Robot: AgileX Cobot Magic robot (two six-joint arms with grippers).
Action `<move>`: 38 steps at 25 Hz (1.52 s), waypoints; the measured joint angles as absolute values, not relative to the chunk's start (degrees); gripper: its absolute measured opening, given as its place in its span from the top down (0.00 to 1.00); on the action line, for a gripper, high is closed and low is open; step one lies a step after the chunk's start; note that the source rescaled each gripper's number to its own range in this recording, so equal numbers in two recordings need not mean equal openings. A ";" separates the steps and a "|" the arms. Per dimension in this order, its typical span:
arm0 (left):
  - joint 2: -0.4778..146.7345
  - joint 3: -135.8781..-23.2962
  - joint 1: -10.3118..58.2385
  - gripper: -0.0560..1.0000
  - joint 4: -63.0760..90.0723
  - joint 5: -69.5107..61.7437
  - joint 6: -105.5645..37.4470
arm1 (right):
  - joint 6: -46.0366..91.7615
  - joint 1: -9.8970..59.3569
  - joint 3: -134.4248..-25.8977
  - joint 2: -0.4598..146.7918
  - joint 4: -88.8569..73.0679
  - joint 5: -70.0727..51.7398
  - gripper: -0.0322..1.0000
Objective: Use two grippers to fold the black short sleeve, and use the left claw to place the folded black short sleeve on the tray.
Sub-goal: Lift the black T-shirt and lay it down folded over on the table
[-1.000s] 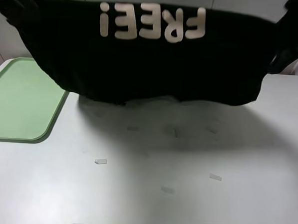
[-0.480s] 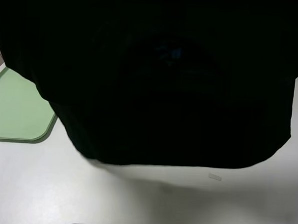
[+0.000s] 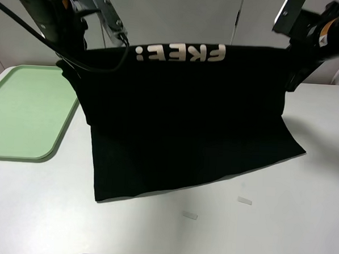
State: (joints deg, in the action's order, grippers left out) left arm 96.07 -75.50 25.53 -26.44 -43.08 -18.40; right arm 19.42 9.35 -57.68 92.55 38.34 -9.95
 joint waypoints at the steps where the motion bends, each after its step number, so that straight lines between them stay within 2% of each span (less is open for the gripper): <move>1: 98.53 -75.50 24.62 0.94 -26.23 -42.33 -18.33 | 19.42 8.85 -57.63 94.51 39.16 -9.05 0.89; 5: 102.97 -75.50 22.30 0.95 -25.50 -39.07 -18.09 | 19.36 7.08 -57.63 99.69 42.89 -4.96 0.89; 13: 102.95 -75.81 21.46 0.94 -31.44 -36.33 -13.73 | 19.22 4.60 -58.69 100.43 45.35 4.96 0.89; 22: 102.95 -75.87 21.67 0.94 -38.40 -33.68 -3.22 | 19.22 4.98 -67.48 105.12 45.77 2.88 0.89; 25: 102.95 -75.87 22.63 0.94 -35.23 -34.63 -6.88 | 19.45 5.04 -67.70 106.67 45.71 0.77 0.89; 32: 102.95 -75.87 27.23 0.95 -23.82 -42.96 -29.49 | 26.00 5.06 -67.76 109.36 43.54 -10.50 0.89; 38: 102.95 -75.87 29.27 0.95 -21.12 -47.16 -35.50 | 35.12 5.23 -67.76 109.36 38.44 -16.20 0.89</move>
State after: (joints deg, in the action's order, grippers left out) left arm 102.95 -75.87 29.27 -21.12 -47.16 -35.50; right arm 35.12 5.23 -67.76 109.36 38.44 -16.20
